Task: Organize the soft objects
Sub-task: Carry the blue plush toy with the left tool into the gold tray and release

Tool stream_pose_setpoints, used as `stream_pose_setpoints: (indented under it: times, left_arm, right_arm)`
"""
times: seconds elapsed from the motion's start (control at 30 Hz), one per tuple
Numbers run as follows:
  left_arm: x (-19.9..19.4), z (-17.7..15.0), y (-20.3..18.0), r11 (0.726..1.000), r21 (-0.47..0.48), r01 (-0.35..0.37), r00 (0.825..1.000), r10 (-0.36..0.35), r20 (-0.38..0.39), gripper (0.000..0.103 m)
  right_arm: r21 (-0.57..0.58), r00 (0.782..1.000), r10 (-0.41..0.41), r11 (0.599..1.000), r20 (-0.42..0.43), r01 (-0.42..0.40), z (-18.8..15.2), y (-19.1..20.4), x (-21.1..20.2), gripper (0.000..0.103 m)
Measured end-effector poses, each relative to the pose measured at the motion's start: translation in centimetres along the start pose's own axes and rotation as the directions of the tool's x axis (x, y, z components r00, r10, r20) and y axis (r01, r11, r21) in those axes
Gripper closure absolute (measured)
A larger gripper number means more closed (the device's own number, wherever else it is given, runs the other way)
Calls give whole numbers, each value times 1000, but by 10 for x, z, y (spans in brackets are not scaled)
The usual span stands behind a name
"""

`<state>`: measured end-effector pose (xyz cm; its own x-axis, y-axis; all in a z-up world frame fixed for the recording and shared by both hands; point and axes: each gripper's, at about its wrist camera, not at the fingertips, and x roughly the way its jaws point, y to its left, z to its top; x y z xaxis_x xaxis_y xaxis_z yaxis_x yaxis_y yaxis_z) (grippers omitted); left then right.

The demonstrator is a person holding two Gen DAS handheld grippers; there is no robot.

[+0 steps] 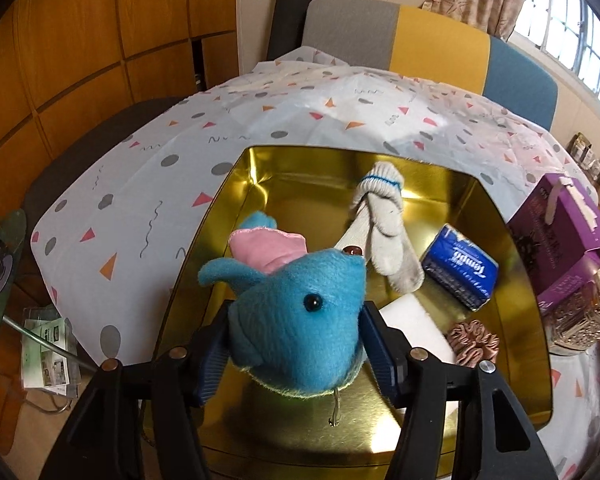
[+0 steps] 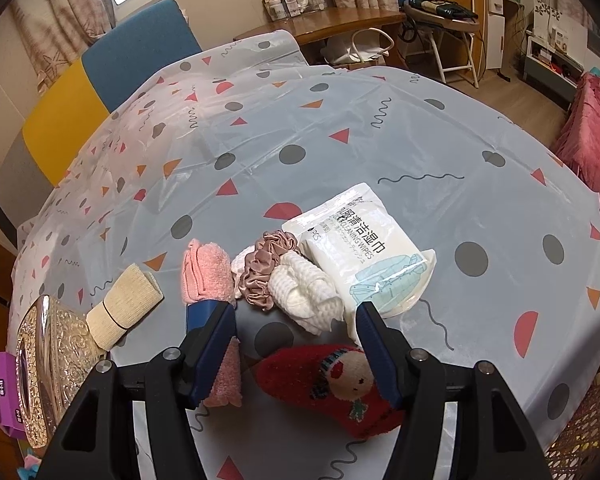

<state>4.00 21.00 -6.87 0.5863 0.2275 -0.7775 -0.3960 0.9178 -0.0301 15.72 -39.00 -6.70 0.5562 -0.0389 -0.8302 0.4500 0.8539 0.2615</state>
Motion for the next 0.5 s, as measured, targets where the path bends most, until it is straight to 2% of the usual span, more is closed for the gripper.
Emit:
stream_pose_setpoints:
  times: [0.2, 0.27, 0.43, 0.5]
  left_arm:
    - [10, -2, 3, 1000, 2, -15, 1000, 15, -20, 34]
    - [12, -2, 4, 1000, -2, -22, 1000, 22, -22, 21]
    - [-1, 1, 10, 999, -32, -9, 1000, 10, 26, 19]
    - [-9, 4, 10, 999, -33, -4, 999, 6, 54, 15]
  right_arm:
    - [-6, 1000, 8, 1000, 5, -8, 0, 1, -1, 39]
    - [-7, 1000, 9, 1000, 6, -9, 1, 1, -1, 39]
    - [-3, 1000, 16, 1000, 11, -16, 1, 1, -3, 39]
    - [-3, 1000, 19, 1000, 14, -19, 1, 1, -4, 39]
